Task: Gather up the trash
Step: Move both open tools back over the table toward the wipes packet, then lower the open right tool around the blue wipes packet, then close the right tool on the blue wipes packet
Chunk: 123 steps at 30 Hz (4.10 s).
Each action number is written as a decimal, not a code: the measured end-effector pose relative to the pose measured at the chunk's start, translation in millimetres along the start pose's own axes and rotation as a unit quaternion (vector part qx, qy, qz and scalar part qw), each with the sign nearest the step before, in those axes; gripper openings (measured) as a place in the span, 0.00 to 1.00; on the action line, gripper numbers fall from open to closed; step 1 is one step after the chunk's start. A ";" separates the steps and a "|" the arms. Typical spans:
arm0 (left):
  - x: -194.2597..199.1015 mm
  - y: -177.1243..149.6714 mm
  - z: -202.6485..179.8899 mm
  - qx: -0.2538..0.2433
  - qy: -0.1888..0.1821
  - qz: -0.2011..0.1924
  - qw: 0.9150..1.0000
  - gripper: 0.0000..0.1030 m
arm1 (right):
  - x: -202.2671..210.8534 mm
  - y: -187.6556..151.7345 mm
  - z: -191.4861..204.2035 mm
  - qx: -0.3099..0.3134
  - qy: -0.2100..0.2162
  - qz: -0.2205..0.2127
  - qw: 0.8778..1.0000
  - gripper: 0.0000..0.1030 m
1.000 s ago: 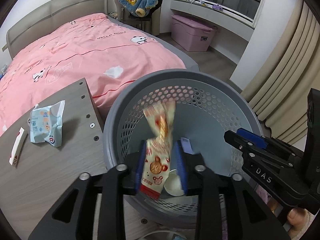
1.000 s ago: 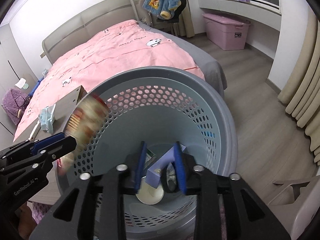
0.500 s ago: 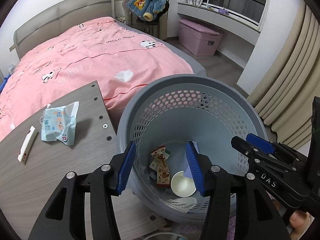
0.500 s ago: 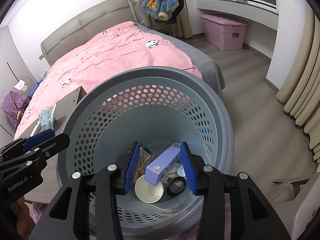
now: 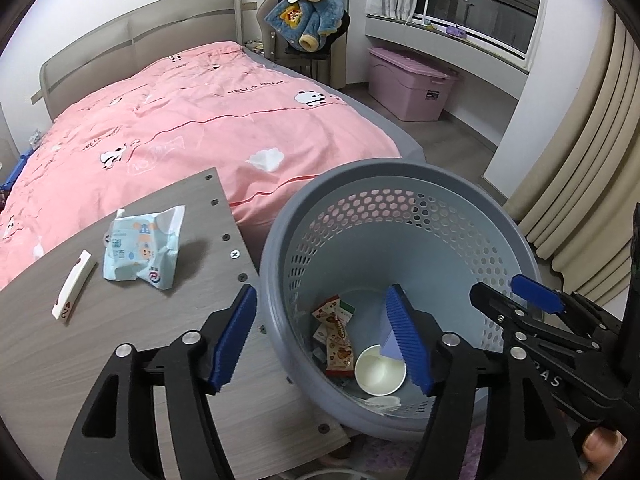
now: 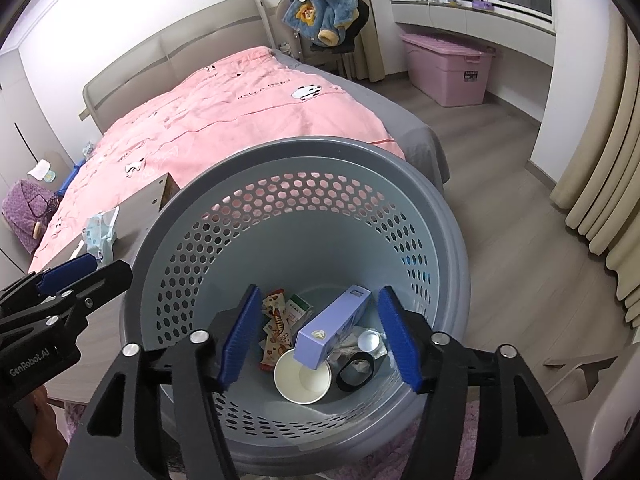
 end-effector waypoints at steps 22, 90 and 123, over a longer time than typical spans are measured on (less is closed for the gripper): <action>26.0 -24.5 75.7 0.065 0.053 -0.018 0.996 0.75 | 9.7 -3.3 54.1 0.033 0.027 -0.013 0.999 0.94; 51.1 -112.6 303.2 0.243 0.182 -0.011 0.953 0.75 | -95.9 -28.9 305.7 0.242 0.159 0.131 0.948 0.94; 55.0 -124.5 296.3 0.233 0.153 -0.011 0.960 0.75 | -132.7 -25.1 314.8 0.267 0.051 0.088 0.958 0.50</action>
Point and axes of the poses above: each gripper's, at about its wrist camera, not at the fingertips, and x roughly against the way its jaws point, z to its left, y to its top, the point moved 7 cm from there along -x, roughly the way its jaws point, and after that the axes turned 8 degrees about -x, right-handed, at the moved point
